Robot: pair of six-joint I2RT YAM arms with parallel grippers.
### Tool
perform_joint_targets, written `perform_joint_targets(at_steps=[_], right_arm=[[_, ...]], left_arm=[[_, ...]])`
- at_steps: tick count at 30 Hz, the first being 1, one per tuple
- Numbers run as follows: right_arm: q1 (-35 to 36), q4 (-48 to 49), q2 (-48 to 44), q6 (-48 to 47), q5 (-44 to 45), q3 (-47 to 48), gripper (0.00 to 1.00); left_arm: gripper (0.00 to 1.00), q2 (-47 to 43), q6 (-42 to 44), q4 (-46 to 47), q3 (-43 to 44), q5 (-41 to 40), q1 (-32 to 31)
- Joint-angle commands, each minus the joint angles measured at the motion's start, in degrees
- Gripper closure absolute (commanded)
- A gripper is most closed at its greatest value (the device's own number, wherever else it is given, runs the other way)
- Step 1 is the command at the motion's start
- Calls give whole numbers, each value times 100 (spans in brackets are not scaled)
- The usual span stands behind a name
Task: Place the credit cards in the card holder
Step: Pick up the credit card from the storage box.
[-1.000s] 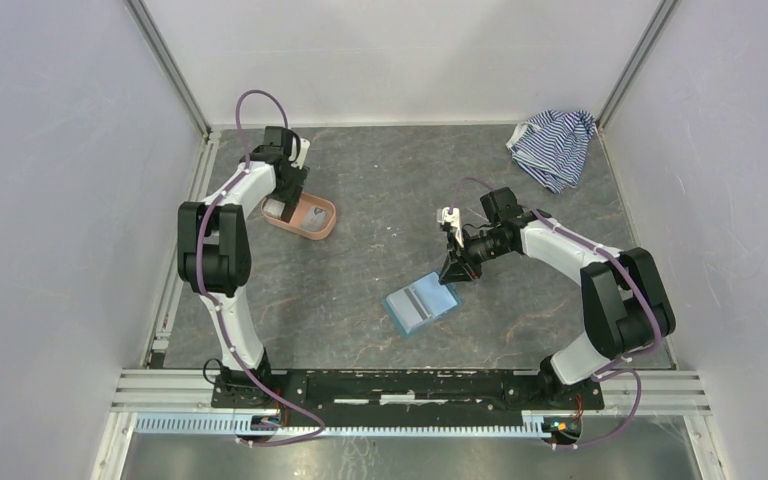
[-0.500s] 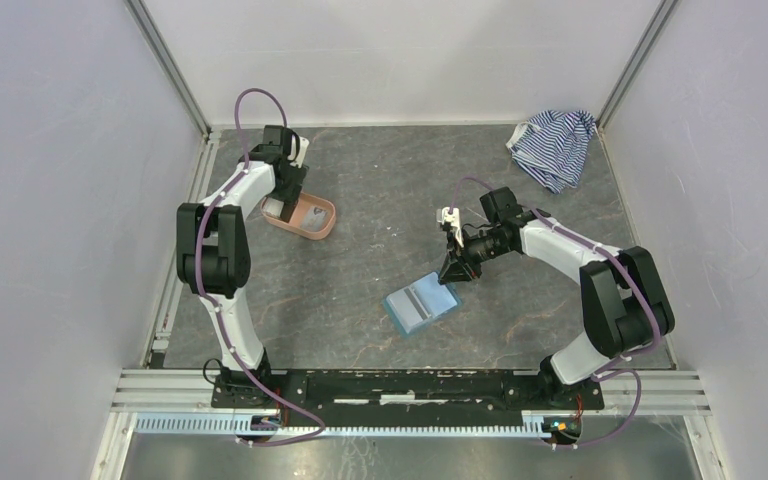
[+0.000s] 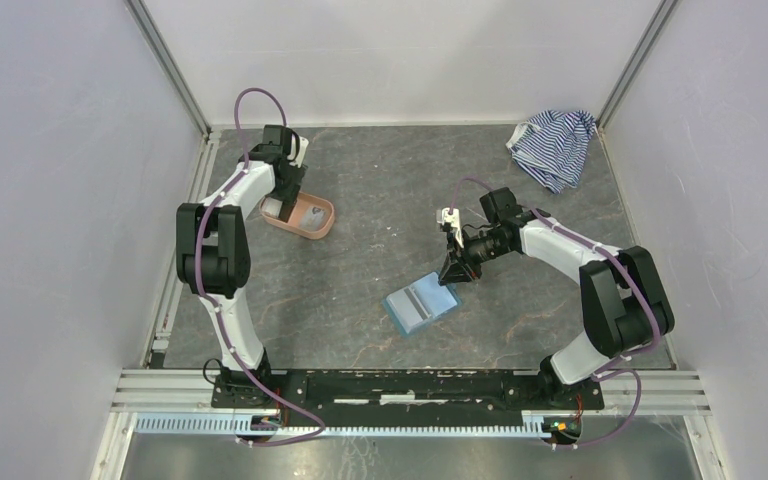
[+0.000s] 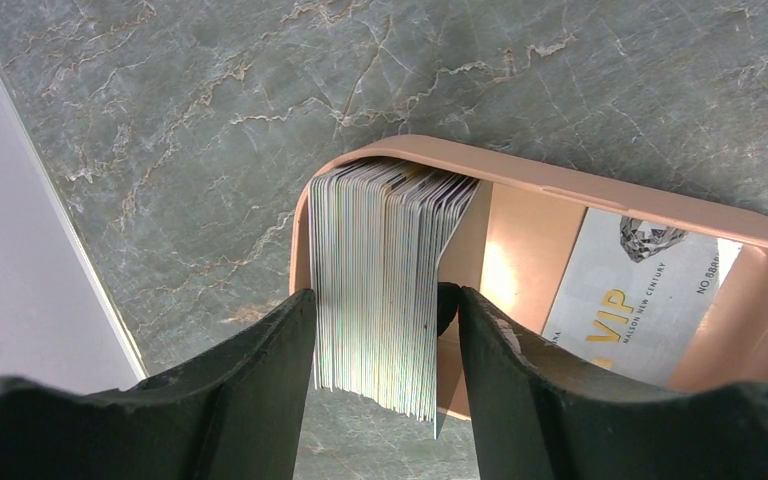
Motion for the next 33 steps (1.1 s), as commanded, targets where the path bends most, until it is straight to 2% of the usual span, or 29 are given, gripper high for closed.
perform_joint_targets(at_steps=[1,10,24,28,33], right_arm=[[-19,-41,16,-111,-150,222,78],[-21,-64,24,-128,-150,231,78],[-23,-83,41,-146,-150,249,78],[-25,-96,38,-154,-150,248,78],[-17,-106,42,-163,-150,258,78]], left_arm=[[40,-379,-113,-24,255,-64,58],[42,-421,-162,-72,301,-85,55],[54,-403,-257,-137,308,17,58],[60,-398,-293,-167,315,106,54],[74,-354,-333,-224,343,192,50]])
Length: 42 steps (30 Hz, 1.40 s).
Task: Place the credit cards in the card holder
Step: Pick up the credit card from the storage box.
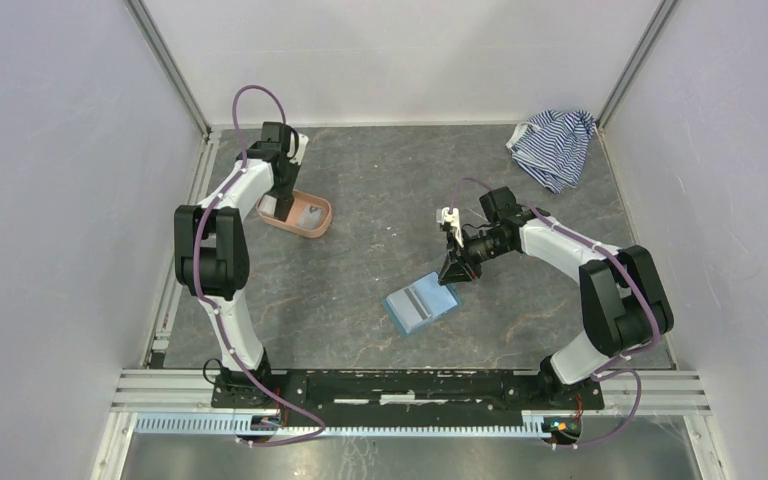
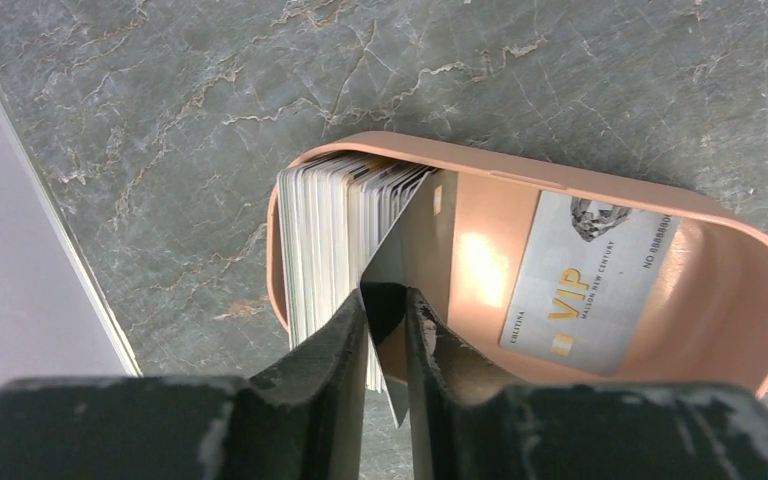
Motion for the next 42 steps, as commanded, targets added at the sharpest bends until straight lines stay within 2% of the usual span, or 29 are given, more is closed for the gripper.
perform_joint_targets(at_steps=[1,9,17,31,37,42], right_arm=[[-24,-40,20,-141,-135,212,78],[-19,-76,24,-167,-135,219,78],[-22,-99,16,-185,-135,229,78],[-19,-123,-49,-220,-143,220,78],[-22,-118,-146,-238,-143,196,78],[-18,-89,-294,-247,-134,168,78]], left_arm=[[78,-255,-322,-40,253,26,49],[87,-241,-357,-124,281,138,47],[98,-311,-412,-394,353,609,57],[98,-842,-681,-481,126,1187,50],[98,-1225,-971,-473,-123,2183,54],[98,-1779,-1461,21,-702,3618,49]])
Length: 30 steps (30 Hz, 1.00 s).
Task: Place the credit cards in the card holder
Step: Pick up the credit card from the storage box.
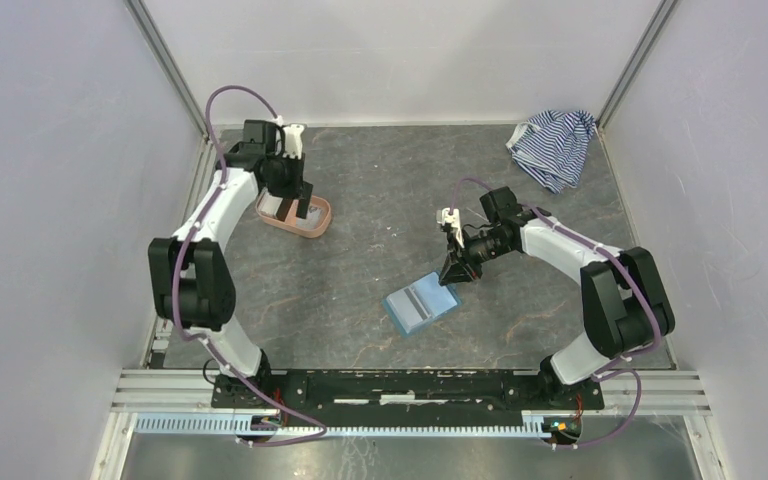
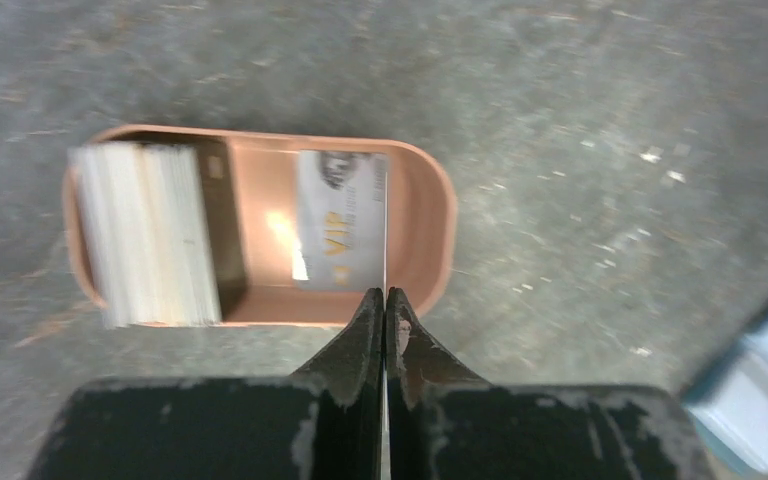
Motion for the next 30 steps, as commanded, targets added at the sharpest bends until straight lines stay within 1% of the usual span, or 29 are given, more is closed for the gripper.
perform_joint_targets(at_steps=[1,4,7,8,10,13,15,19,21,24,27,28,30], right_arm=[[-19,28,-312,-129,-126,142,78],[-21,73,-471,-117,-117,100,78],[-27,151,-655,-94,-117,39,78],[-32,191,-719,-74,-117,15,78],[-50,254,-850,-39,-134,-24,78],[-117,356,-1060,49,-230,-85,78],[-187,500,-1234,186,-375,-158,78],[-439,1006,-1565,699,-958,-400,78],[-598,1495,-1719,1196,-1283,-605,76],[-789,2746,-1851,2437,-1836,-1054,74],[-818,3957,-1819,3574,-2071,-1431,67],[-815,4084,-1788,3707,-2085,-1470,66],[-824,4140,-1701,3819,-2111,-1468,60]], left_arm=[[98,-799,-786,663,-624,1749,21],[98,-1455,-1426,1632,-1393,2785,20],[98,-2025,-2538,3100,-2459,3649,-41],[98,-2198,-2917,3673,-2803,3823,-125],[98,-2507,-3420,4509,-3333,3927,-328],[98,-2877,-4114,5579,-4056,3742,-755],[98,-3033,-4582,6426,-4496,3436,-1107],[98,-3268,-5137,7598,-5178,2741,-1857],[98,-3305,-5325,8167,-5553,2367,-2179],[98,-3227,-5743,9208,-6056,1850,-2518],[98,-2980,-6144,10333,-6460,1487,-2793],[98,-2883,-6223,10615,-6530,1390,-2856],[98,-2704,-6280,10893,-6552,1268,-3035]])
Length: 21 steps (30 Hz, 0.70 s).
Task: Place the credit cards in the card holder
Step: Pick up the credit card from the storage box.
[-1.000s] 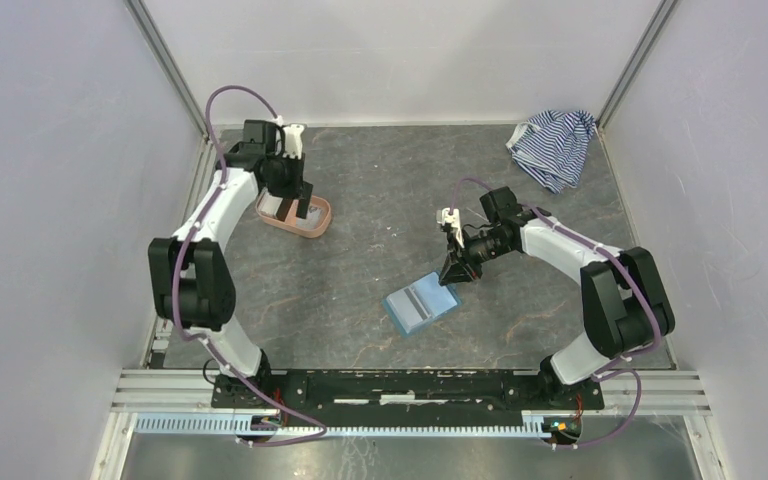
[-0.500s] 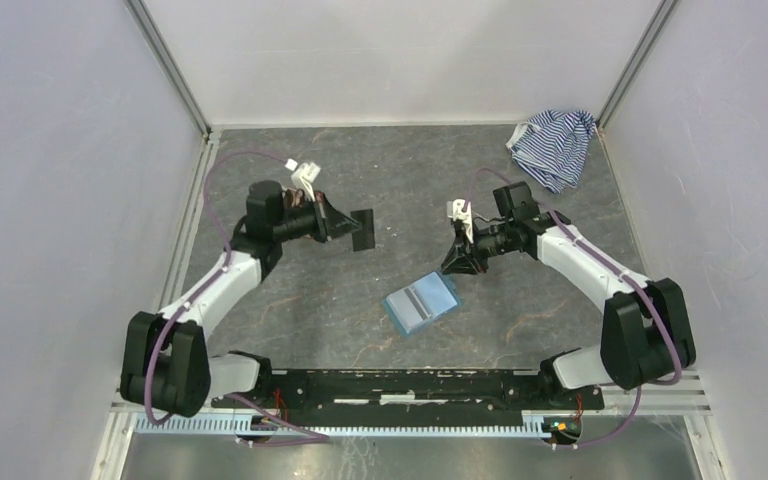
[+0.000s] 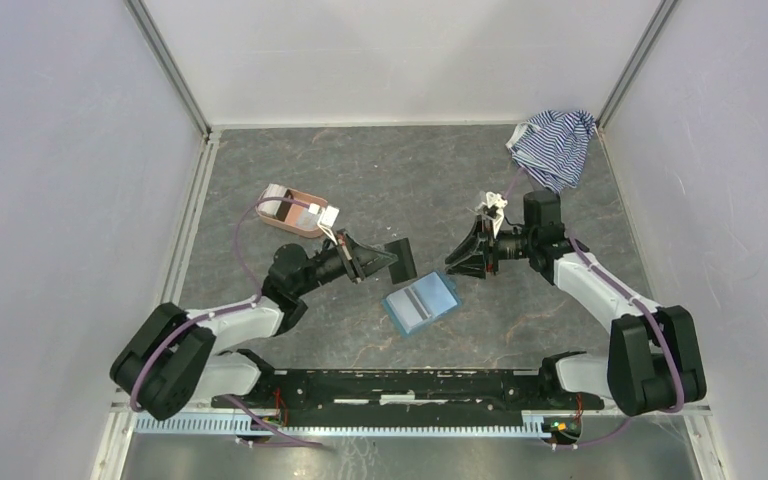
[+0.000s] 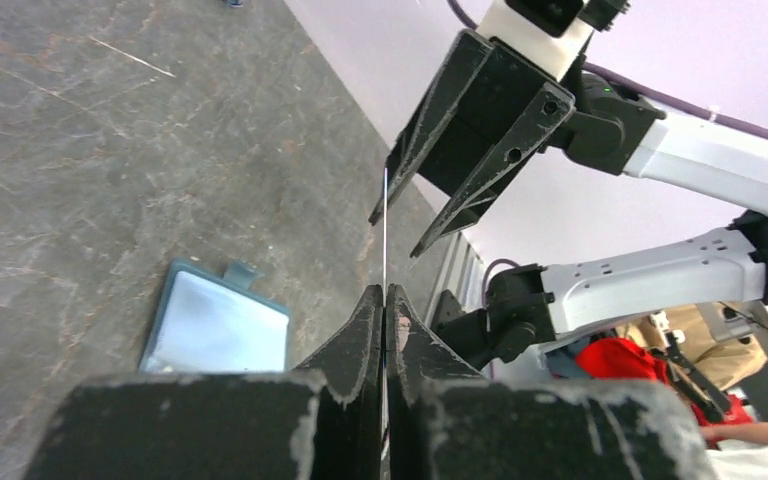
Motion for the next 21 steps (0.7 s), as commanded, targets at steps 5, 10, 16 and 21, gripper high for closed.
perform_joint_targets(at_steps=[5,10,16,21], right_arm=[[-1,1305,148,1319,-557,-57,39],[53,1403,235,1571,-631,-44,29],[163,1394,364,1859,-693,28,28],[240,1387,550,2160,-658,83,30]], left_arm=[[98,558,-548,1832,-3,-920,-576],[98,943,-562,2078,16,-1116,-793],[98,1467,-631,2450,192,-1165,-1028],[98,1763,-624,2568,365,-1171,-1183]])
